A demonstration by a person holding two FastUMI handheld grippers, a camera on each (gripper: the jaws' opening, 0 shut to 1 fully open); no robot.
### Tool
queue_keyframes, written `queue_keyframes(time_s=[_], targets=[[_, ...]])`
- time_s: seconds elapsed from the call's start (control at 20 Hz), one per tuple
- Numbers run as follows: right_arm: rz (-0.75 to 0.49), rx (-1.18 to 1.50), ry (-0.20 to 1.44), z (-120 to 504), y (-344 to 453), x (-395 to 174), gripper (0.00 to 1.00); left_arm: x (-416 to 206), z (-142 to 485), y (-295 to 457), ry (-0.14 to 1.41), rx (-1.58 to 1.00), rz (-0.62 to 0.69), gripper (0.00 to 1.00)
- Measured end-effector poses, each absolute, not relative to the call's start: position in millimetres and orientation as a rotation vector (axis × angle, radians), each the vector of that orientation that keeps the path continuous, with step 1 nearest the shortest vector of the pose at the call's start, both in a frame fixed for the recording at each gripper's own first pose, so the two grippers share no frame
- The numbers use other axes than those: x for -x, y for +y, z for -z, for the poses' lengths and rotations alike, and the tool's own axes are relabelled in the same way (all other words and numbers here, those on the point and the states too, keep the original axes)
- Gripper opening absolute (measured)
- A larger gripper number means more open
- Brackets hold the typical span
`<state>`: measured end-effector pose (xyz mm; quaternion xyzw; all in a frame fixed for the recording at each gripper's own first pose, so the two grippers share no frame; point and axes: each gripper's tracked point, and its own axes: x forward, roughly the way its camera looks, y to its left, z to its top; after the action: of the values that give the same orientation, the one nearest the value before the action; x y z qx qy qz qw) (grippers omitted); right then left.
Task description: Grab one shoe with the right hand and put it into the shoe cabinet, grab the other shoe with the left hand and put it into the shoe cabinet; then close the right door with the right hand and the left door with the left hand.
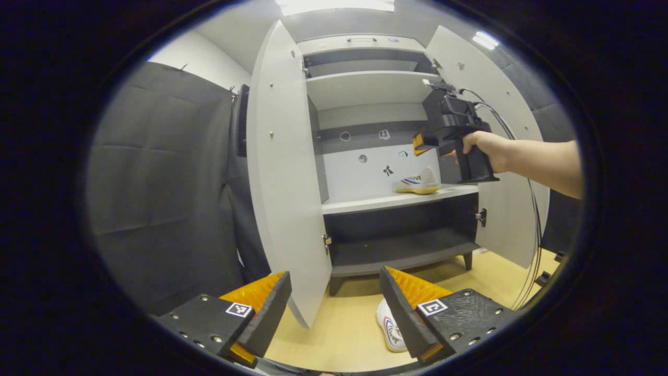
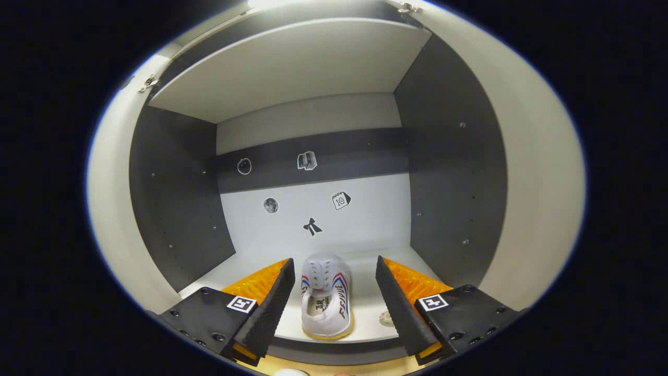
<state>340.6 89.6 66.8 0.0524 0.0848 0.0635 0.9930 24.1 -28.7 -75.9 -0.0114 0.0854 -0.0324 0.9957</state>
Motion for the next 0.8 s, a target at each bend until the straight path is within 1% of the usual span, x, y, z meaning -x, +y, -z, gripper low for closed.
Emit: queue_keyframes(time_s=[0.05,0.1,0.15,0.2,0.25,0.3,0.4,0.5,0.55,0.8], targets=[[-0.126,-0.09,0.155,-69.0,85.8,-329.2,0.97,-27.9,81.2,-33.8,0.183,0.035,0.088,1.0],[-0.126,-0.079,0.14,-71.5,81.4,-317.4,0.92,-33.6,86.7,-37.8,0.198,0.046,0.107,1.0],[-0.124,-0.07,0.129,-72.3,75.9,-305.1,0.96,-37.4,92.2,-42.0,0.213,0.056,0.125,1.0],[-0.12,-0.06,0.116,-73.1,70.7,-293.5,0.96,-42.3,96.3,-45.0,0.222,0.067,0.144,1.0],[-0.112,-0.05,0.105,-72.4,64.4,-281.1,0.96,-46.4,100.1,-49.8,0.231,0.081,0.164,0.98],[-0.105,-0.038,0.094,-71.4,59.1,-268.3,0.92,-49.9,103.8,-53.5,0.238,0.092,0.179,0.96],[-0.09,-0.008,0.077,-66.6,49.0,-244.3,0.92,-58.3,114.6,-60.3,0.264,0.101,0.203,1.0],[-0.083,0.018,0.068,-60.1,42.5,-217.6,0.92,-66.8,127.6,-65.0,0.292,0.099,0.229,0.98],[-0.085,0.033,0.066,-55.3,40.8,-206.2,0.96,-69.8,134.0,-66.7,0.304,0.093,0.235,1.0],[-0.102,0.095,0.084,-21.6,38.1,-151.0,0.99,-85.7,177.7,-89.3,0.4,0.085,0.308,1.0]])
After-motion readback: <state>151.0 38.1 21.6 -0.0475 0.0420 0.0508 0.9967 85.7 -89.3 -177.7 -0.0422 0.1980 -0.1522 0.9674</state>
